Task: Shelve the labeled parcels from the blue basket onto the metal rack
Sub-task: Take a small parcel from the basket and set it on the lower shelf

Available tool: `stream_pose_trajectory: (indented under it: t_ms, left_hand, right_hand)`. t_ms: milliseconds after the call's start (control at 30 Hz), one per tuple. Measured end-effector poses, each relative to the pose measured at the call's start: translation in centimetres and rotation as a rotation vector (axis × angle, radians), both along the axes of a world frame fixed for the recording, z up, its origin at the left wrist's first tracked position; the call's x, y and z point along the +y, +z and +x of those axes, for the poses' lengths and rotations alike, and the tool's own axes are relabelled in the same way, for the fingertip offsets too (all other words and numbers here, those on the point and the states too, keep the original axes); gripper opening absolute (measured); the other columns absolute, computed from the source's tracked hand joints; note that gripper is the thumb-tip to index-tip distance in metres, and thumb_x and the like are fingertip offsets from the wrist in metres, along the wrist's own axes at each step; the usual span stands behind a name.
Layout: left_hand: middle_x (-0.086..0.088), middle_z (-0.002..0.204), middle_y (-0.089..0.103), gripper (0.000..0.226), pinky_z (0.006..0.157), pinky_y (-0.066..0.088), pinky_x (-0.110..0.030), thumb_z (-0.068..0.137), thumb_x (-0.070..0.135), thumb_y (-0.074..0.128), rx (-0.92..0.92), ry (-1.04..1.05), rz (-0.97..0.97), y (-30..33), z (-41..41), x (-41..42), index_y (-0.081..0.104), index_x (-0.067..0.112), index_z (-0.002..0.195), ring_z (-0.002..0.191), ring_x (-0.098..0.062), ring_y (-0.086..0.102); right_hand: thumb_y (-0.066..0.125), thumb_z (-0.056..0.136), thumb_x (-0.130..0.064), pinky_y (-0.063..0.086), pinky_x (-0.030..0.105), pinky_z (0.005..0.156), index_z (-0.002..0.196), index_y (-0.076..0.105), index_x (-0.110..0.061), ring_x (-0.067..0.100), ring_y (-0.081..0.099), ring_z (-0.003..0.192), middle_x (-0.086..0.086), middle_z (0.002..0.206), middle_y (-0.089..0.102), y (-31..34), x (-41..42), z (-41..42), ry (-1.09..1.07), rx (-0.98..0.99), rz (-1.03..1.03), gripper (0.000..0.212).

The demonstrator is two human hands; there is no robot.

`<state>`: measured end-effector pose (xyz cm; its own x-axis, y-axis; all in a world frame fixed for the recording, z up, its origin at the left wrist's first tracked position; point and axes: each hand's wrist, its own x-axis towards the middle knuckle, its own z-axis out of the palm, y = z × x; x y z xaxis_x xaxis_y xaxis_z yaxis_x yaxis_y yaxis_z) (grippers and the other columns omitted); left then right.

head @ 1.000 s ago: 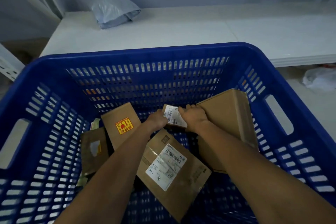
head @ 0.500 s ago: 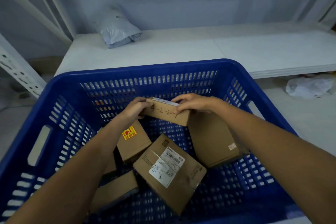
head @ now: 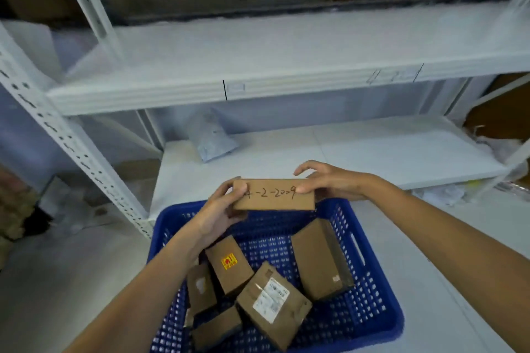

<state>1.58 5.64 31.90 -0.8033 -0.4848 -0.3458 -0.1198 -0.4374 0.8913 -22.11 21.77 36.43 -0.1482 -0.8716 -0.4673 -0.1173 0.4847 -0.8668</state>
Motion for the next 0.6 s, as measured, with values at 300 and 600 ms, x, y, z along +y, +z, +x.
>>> stream_pose_trajectory:
  t_ms: [300, 600]
  left_hand:
    - [-0.011, 0.120, 0.060, 0.087, 0.101, 0.045, -0.045, 0.055, 0.047, 0.086, 0.040, -0.149, -0.141, 31.4, 1.5, 1.0, 0.052, 0.021, 0.130, 0.112, -0.027, 0.058]
    - [-0.014, 0.115, 0.060, 0.063, 0.098, 0.047, -0.041, 0.075, 0.037, 0.069, 0.197, -0.123, -0.445, 63.9, 2.5, 4.1, 0.051, 0.010, 0.129, 0.106, -0.025, 0.060]
  right_hand:
    - [0.081, 0.068, -0.043, 0.053, 0.025, 0.083, 0.114, 0.051, -0.025, 0.019, 0.068, 0.103, 0.012, 0.116, 0.068, 30.0, 3.2, 0.4, -0.050, 0.026, -0.186, 0.058]
    - [0.077, 0.064, -0.046, 0.053, 0.023, 0.077, 0.111, 0.054, -0.023, 0.011, 0.068, 0.095, 0.006, 0.111, 0.066, 60.6, 6.9, 3.2, -0.142, 0.144, -0.537, 0.058]
